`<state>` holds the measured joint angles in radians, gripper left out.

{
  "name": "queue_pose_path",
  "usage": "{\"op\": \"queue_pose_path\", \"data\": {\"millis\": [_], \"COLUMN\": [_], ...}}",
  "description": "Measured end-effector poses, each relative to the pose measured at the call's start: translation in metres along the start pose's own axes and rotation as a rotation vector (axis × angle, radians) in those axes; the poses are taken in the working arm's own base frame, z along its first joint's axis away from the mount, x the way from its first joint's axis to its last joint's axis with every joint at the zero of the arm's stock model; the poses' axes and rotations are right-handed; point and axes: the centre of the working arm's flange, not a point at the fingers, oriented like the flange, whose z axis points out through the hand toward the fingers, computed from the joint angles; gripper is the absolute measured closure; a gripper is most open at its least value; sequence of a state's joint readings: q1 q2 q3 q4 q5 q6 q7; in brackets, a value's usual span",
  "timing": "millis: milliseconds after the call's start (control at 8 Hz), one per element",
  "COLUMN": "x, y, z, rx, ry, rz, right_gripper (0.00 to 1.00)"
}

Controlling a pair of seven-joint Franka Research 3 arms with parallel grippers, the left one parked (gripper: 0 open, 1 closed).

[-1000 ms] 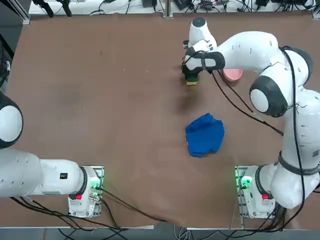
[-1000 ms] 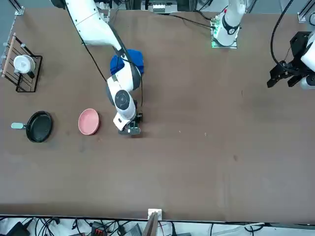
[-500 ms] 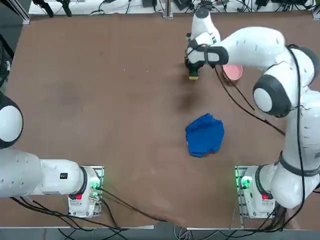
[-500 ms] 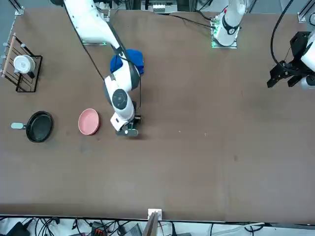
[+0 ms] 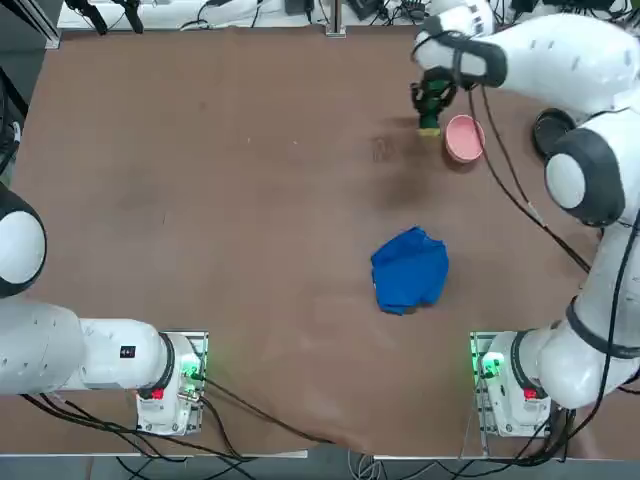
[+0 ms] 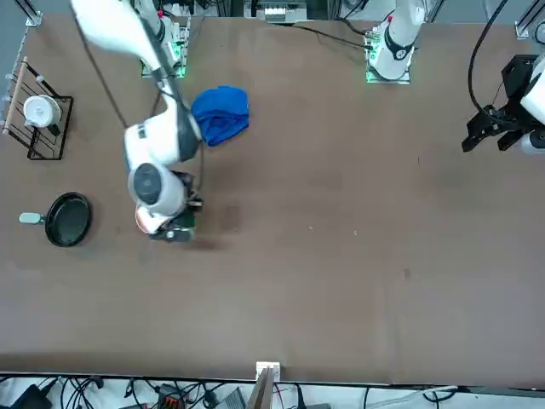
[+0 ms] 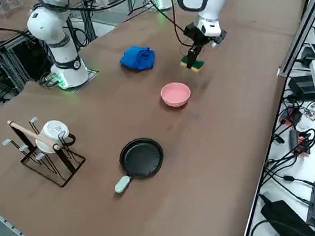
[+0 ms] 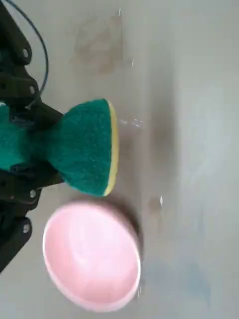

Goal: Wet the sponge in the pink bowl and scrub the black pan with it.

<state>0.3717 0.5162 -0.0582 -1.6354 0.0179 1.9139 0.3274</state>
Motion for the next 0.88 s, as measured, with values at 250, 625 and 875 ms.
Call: {"op": "queue_pose_path", "data": {"millis": [250, 625, 875], "x": [0.006, 0.003, 0.0], "y": [0.051, 0.101, 0.115], "z": [0.011, 0.052, 0.074], "rx": [0.007, 0.023, 0.029], "ry": [-0.055, -0.122, -0.136], "rz": [-0.08, -0.138, -0.138], "right_gripper": [0.64, 0.65, 0.65]}}
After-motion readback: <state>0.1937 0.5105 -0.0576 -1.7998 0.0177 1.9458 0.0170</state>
